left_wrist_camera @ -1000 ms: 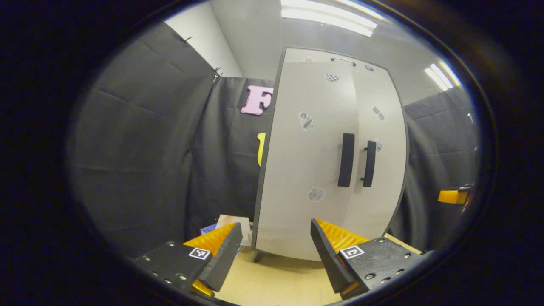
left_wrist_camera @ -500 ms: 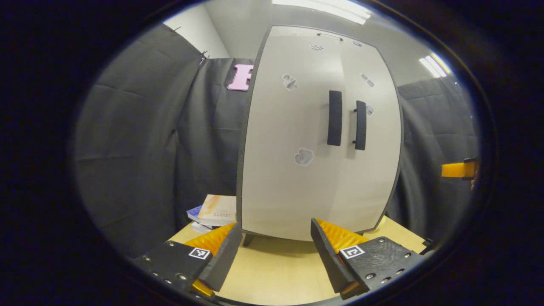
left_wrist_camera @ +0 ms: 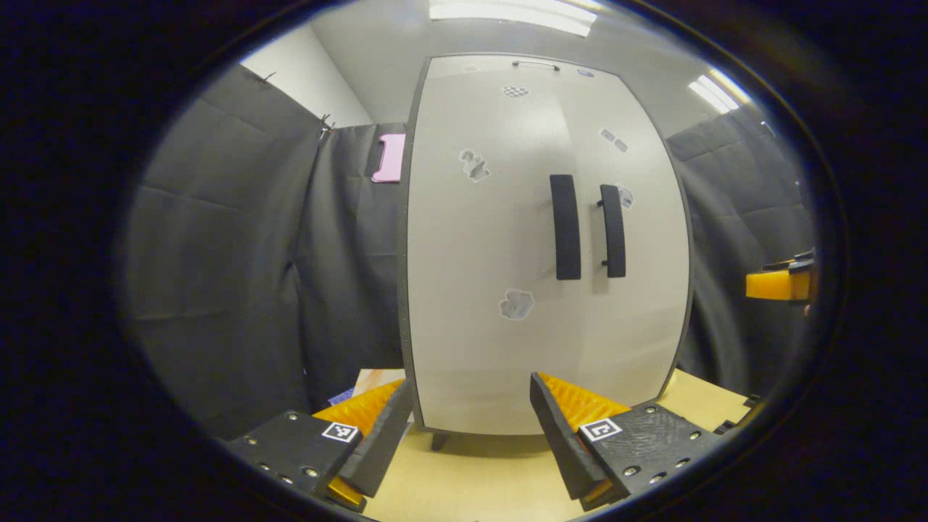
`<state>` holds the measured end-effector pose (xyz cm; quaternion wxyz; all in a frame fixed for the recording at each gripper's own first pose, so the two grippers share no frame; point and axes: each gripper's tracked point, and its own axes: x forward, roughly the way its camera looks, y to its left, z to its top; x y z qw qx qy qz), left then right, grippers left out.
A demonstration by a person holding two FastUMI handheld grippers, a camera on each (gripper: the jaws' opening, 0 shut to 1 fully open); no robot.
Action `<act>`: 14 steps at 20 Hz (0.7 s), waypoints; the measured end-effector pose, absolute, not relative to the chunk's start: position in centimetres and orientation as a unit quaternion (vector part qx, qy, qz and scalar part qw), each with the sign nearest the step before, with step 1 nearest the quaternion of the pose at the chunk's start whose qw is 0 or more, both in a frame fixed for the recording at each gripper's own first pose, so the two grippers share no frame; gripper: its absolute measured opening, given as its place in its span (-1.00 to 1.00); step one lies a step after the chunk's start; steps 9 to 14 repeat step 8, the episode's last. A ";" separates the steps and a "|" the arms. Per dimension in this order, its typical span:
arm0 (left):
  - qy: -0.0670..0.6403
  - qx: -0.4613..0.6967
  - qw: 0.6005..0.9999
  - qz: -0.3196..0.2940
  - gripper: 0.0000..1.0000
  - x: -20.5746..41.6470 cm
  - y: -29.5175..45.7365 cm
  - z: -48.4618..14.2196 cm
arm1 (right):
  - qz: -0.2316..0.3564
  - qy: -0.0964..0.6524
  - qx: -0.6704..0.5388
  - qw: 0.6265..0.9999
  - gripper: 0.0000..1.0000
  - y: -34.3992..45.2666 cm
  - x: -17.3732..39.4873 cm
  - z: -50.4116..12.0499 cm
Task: Grab one shoe with the right hand and put it into the shoe cabinet, grab the other shoe with the left hand and put it into the shoe cabinet; then close the right door with the right hand and the left door with the left hand.
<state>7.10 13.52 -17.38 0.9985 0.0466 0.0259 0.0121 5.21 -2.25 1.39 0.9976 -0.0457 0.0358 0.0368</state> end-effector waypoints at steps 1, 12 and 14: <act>0.020 0.048 0.998 0.019 0.88 7.0 13.5 -16.2 | 0.044 0.032 -0.040 0.998 0.89 -2.3 5.5 1.5; 0.061 -0.036 0.992 0.106 0.99 4.5 13.4 -18.5 | 0.125 0.040 -0.037 0.991 0.95 -3.3 8.2 0.1; 0.061 -0.036 0.992 0.106 0.99 4.5 13.4 -18.5 | 0.125 0.040 -0.037 0.991 0.95 -3.3 8.2 0.1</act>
